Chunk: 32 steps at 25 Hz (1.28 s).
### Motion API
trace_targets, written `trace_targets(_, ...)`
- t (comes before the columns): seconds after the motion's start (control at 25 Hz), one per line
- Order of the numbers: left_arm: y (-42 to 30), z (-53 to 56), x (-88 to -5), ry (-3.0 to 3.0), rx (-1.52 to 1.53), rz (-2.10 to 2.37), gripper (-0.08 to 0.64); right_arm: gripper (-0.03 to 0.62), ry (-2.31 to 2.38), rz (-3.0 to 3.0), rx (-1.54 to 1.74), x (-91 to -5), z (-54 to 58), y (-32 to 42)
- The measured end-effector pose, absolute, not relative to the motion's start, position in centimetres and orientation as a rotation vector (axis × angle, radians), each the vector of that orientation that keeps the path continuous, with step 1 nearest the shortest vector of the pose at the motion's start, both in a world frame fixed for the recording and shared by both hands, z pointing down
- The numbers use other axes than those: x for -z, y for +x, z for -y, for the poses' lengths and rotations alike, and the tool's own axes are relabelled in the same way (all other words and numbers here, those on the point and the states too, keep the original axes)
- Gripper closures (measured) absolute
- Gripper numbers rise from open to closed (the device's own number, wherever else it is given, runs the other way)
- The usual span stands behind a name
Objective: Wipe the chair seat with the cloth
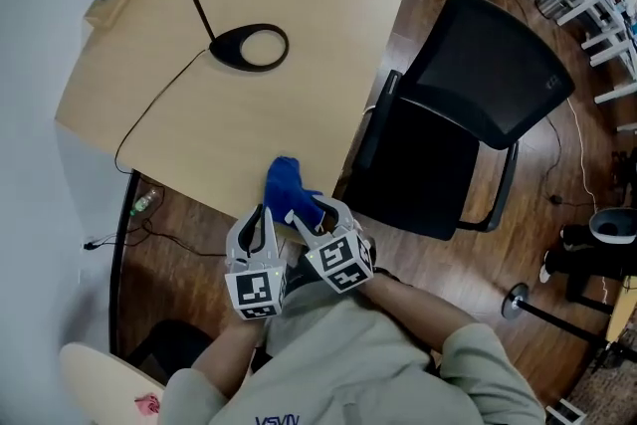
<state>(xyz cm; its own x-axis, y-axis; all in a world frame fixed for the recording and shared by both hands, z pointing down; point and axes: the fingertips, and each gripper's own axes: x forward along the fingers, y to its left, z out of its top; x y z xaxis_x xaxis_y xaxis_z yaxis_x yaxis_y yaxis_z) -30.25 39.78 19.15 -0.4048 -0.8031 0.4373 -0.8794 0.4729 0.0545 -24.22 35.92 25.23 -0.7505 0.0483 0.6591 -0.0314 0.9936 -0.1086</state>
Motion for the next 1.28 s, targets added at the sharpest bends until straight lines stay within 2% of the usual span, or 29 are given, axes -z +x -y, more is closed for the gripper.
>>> trace_targets(0.2, -30.6, -40.2, -20.7, 1.386, -0.284, 2.299, 0.555, 0.405, -0.003, 2.344, -0.153, -27.7, -36.5, -24.6)
trace_targets(0.6, -29.8, -39.5, -22.5, 1.424, -0.303, 2.23, 0.555, 0.408, 0.035, 2.293, -0.212, -30.4, -35.8, -25.4)
trace_targets(0.92, -29.9, -38.9, -22.9, 1.447, -0.325, 2.204, 0.555, 0.495, 0.0, 2.302, -0.237, -30.2, -36.0, -25.8)
trace_targets(1.28, -29.8, -36.7, -22.1, 1.505, -0.288, 2.213, 0.555, 0.508, 0.097, 2.37, -0.221, -26.7, -32.7, -24.3)
